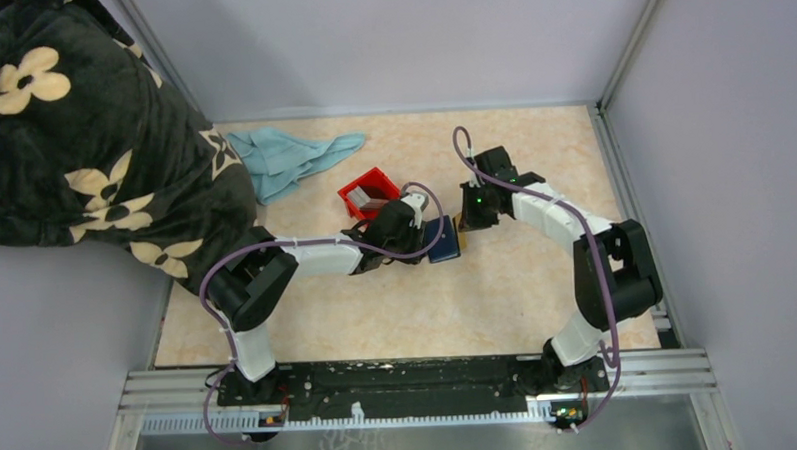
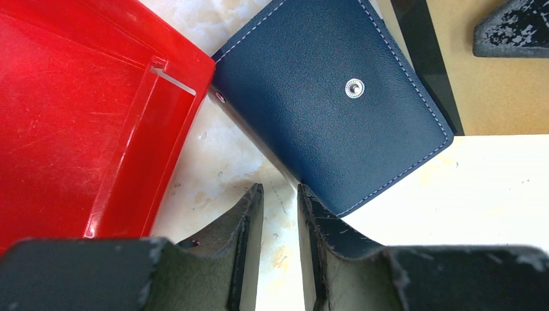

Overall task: Put the credit cards into the card holder
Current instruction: Open the card holder at the center of the board.

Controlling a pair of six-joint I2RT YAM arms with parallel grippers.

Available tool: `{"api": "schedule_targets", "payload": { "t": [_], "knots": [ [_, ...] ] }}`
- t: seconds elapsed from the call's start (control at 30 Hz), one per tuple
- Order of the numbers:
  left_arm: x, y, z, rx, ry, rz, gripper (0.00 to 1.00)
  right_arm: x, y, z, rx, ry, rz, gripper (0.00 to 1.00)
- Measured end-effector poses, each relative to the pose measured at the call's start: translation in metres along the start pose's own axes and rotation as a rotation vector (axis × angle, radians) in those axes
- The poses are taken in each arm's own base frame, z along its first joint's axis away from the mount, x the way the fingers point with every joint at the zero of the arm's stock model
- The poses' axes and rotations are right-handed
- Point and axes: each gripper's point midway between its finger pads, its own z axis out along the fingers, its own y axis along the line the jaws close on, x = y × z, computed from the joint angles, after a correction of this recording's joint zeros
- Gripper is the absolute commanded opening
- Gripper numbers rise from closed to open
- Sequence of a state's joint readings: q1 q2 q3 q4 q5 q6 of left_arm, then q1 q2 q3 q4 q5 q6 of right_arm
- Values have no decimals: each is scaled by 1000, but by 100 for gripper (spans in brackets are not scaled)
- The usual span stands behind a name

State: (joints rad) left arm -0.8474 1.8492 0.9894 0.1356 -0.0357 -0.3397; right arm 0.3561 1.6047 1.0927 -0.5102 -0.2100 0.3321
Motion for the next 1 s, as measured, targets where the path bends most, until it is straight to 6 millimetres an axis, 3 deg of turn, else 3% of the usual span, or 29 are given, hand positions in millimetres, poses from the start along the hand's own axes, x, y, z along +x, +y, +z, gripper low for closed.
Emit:
{"api": "schedule_targets", "payload": {
  "t": [0.37, 1.0],
  "knots": [
    [0, 0, 0, 0, 0, 0, 33, -1, 0, -1, -2, -5, 1, 0],
    [1, -1, 0, 4, -6, -4, 33, 20, -2, 12, -54, 19, 42, 0]
  ]
}}
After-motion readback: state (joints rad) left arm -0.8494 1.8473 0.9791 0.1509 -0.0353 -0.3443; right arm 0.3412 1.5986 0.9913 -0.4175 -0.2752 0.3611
